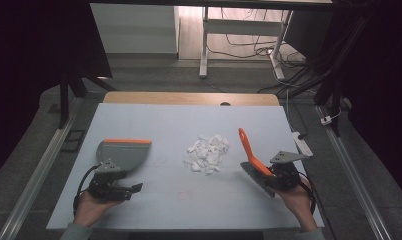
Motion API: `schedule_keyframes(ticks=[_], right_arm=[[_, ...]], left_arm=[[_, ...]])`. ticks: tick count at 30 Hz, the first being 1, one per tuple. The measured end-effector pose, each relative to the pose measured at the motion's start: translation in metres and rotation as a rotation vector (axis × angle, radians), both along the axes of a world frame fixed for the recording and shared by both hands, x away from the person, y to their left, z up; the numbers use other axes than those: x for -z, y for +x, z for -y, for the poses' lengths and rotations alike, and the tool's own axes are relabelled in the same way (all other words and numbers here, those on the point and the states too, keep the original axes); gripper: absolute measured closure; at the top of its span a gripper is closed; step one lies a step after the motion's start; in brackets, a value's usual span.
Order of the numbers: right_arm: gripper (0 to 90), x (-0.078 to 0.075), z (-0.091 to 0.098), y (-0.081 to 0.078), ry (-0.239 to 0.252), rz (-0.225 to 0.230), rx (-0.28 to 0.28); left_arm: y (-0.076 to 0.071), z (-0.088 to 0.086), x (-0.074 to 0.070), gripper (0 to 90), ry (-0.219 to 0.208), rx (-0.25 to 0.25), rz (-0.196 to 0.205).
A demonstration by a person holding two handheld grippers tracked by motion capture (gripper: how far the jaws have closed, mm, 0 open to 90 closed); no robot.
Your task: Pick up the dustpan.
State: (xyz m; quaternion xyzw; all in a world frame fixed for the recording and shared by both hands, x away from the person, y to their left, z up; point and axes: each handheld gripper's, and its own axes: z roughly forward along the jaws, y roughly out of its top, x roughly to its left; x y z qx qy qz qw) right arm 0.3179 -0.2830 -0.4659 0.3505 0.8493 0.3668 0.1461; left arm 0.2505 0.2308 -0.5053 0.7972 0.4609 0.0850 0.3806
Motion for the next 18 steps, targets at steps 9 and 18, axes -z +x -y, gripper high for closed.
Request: schedule_keyframes(ticks=[9, 18], right_arm=[[70.7, -0.0005, 0.0003, -0.0012, 0.005, 0.004, 0.005], [70.7, 0.0001, -0.0008, -0.0012, 0.003, 0.005, 0.003]], left_arm=[[0.0003, 0.0004, -0.0010, 20.9, -0.009, 0.004, 0.000], [-0.0002, 0.0007, -0.0026, 20.9, -0.013, 0.003, 0.006]])
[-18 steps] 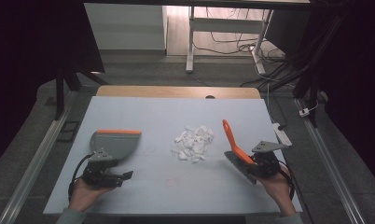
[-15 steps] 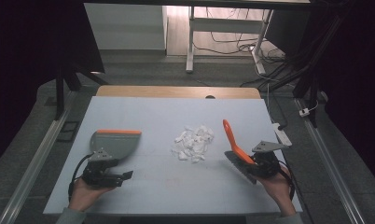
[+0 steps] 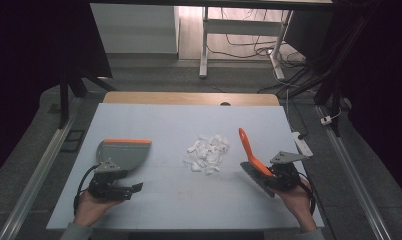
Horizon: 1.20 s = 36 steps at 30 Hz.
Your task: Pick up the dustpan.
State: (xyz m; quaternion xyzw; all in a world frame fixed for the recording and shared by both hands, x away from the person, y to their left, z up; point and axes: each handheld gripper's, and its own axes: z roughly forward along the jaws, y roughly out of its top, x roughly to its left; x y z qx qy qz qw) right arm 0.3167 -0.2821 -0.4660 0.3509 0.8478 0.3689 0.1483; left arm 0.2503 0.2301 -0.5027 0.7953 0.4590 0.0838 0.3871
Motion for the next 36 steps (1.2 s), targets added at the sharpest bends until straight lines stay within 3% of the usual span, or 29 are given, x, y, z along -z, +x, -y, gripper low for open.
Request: schedule_keyframes(ticks=[9, 21, 27, 33, 36], right_arm=[[70.7, 0.001, 0.000, -0.001, 0.012, -0.003, 0.004], [70.7, 0.000, 0.006, 0.000, 0.035, -0.002, 0.008], [70.7, 0.001, 0.011, 0.002, 0.045, -0.009, 0.016], [70.7, -0.001, 0.012, 0.002, 0.048, -0.003, 0.025], [70.7, -0.002, 0.013, 0.002, 0.043, 0.004, 0.027]], left_arm=[[0.000, 0.001, 0.000, 20.9, 0.001, -0.001, -0.001], [0.000, 0.010, -0.015, 21.1, 0.020, -0.031, 0.000], [0.008, 0.013, -0.031, 20.6, 0.042, -0.059, -0.023], [0.017, 0.011, -0.039, 19.6, 0.050, -0.079, -0.071], [0.020, 0.005, -0.039, 19.7, 0.050, -0.102, -0.076]])
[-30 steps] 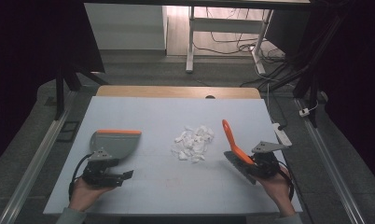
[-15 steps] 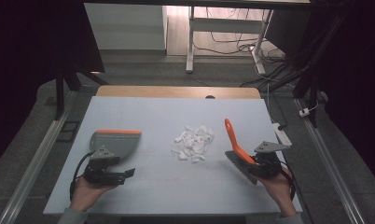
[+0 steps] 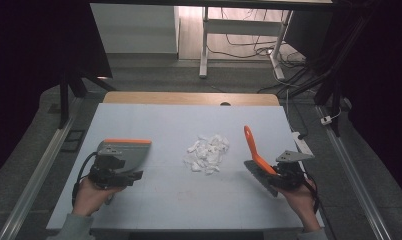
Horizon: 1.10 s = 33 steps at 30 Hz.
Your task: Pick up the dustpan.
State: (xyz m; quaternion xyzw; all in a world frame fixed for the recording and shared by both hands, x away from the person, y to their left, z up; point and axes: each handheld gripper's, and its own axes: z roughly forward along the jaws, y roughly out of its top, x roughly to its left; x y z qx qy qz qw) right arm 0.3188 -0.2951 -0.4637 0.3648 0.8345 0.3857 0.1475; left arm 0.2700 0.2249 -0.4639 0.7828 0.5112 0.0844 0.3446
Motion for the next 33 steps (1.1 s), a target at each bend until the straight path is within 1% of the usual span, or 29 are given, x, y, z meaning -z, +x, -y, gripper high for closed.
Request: schedule_keyframes(ticks=[2, 3, 4, 5, 7, 10, 12, 13, 14, 15, 19, 20, 21, 23, 24, 27, 30, 33], right_arm=[[70.7, 0.000, 0.001, 0.000, -0.002, 0.001, 0.005], [70.7, 0.000, 0.002, 0.000, -0.003, 0.002, 0.009], [70.7, 0.000, 0.003, 0.000, -0.006, 0.003, 0.011], [70.7, 0.000, 0.003, 0.000, -0.006, 0.003, 0.011], [70.7, 0.000, 0.005, 0.000, -0.007, 0.002, 0.023], [70.7, 0.000, 0.005, -0.001, -0.008, 0.001, 0.027], [70.7, 0.000, 0.004, -0.002, -0.007, 0.000, 0.026], [70.7, 0.000, 0.004, -0.002, -0.006, 0.001, 0.022], [70.7, 0.000, 0.003, -0.002, -0.008, 0.002, 0.020], [70.7, 0.000, 0.003, -0.002, -0.009, 0.002, 0.020], [70.7, 0.000, 0.000, -0.003, -0.005, 0.002, 0.011], [70.7, 0.000, -0.001, -0.003, -0.004, 0.001, 0.010], [70.7, 0.000, -0.001, -0.003, -0.006, 0.001, 0.006], [70.7, 0.000, -0.003, -0.003, -0.009, 0.000, 0.001], [70.7, 0.001, -0.004, -0.003, -0.009, -0.001, -0.003], [70.7, 0.001, -0.005, -0.003, -0.011, -0.002, -0.004], [70.7, 0.002, -0.006, -0.004, -0.015, -0.006, -0.008], [70.7, 0.002, -0.006, -0.004, -0.016, -0.007, -0.008]], left_arm=[[0.000, -0.005, 0.001, 19.0, 0.005, 0.000, -0.017], [0.000, -0.008, 0.001, 19.0, 0.006, -0.011, -0.021], [-0.001, -0.013, -0.001, 19.0, 0.005, -0.028, -0.023], [-0.001, -0.013, -0.001, 19.1, 0.005, -0.028, -0.023], [-0.002, -0.020, -0.003, 19.1, 0.007, -0.043, -0.016], [-0.003, -0.032, -0.005, 19.1, 0.009, -0.085, -0.020], [-0.004, -0.038, -0.006, 19.0, 0.001, -0.106, -0.038], [-0.005, -0.041, -0.005, 18.9, 0.007, -0.121, -0.062], [-0.005, -0.041, -0.005, 18.7, 0.007, -0.121, -0.062], [-0.005, -0.042, -0.005, 18.2, 0.013, -0.129, -0.073], [-0.006, -0.045, -0.004, 16.7, 0.056, -0.156, -0.124], [-0.006, -0.045, -0.002, 16.7, 0.095, -0.174, -0.143], [-0.006, -0.045, -0.002, 17.1, 0.095, -0.174, -0.143], [-0.007, -0.042, 0.000, 17.0, 0.203, -0.217, -0.160], [-0.006, -0.041, 0.000, 16.9, 0.214, -0.223, -0.166], [-0.007, -0.041, 0.002, 16.7, 0.174, -0.205, -0.180], [-0.006, -0.041, 0.007, 16.3, 0.131, -0.208, -0.200], [-0.004, -0.041, 0.013, 15.8, 0.108, -0.214, -0.221]])
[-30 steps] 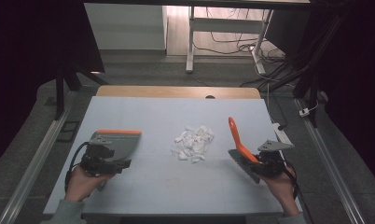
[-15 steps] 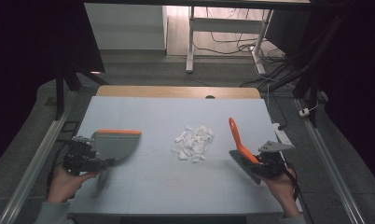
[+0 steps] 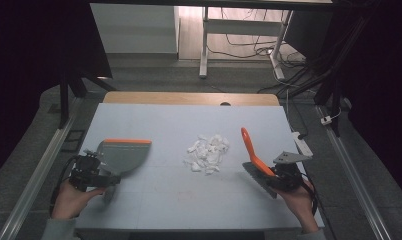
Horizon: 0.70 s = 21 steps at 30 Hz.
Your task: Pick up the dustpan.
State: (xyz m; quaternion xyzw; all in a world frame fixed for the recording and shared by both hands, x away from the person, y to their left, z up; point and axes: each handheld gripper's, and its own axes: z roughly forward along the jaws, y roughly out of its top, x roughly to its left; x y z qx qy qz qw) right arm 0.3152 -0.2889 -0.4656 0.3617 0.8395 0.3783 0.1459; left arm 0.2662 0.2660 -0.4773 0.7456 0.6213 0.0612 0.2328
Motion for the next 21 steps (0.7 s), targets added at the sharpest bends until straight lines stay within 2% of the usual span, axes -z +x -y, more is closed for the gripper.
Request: schedule_keyframes(ticks=[2, 7, 11, 15, 18, 21], right_arm=[[70.7, 0.000, 0.000, 0.000, 0.001, 0.000, 0.000], [70.7, 0.000, 0.000, 0.000, 0.001, 0.002, -0.001], [70.7, 0.000, 0.000, 0.000, -0.002, -0.001, 0.000], [70.7, 0.002, -0.001, 0.000, -0.008, -0.002, -0.001], [70.7, 0.001, -0.002, 0.000, -0.007, -0.002, -0.002], [70.7, 0.001, -0.002, 0.000, -0.006, 0.000, 0.000]], left_arm=[[0.003, 0.000, 0.008, 15.8, -0.014, -0.010, -0.031], [0.008, -0.001, 0.018, 16.1, -0.020, -0.026, -0.062], [0.010, -0.002, 0.026, 16.8, -0.035, -0.038, -0.066], [0.015, 0.001, 0.034, 22.6, -0.042, -0.057, -0.074], [0.017, 0.002, 0.039, 23.8, -0.053, -0.054, -0.089], [0.017, 0.003, 0.041, 26.7, -0.057, -0.058, -0.086]])
